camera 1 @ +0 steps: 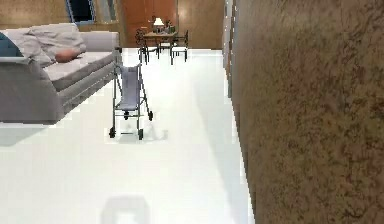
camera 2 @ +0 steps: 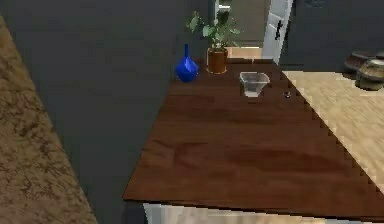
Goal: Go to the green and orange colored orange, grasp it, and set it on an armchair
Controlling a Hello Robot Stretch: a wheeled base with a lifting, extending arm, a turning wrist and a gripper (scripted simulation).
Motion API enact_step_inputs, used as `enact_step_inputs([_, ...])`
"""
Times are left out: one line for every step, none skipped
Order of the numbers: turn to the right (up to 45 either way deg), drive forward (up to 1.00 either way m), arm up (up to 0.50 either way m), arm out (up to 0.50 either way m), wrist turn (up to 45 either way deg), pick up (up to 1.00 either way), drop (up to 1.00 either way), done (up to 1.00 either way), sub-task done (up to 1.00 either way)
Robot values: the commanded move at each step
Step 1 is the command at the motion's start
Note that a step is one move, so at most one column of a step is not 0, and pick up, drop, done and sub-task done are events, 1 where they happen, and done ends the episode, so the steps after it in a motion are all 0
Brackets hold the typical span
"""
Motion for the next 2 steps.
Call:
enact_step_inputs([0.0,1.0,0.0,0.0,0.0,0.0,0.0,0.0,0.0])
enact_step_inputs([0.0,1.0,0.0,0.0,0.0,0.0,0.0,0.0,0.0])
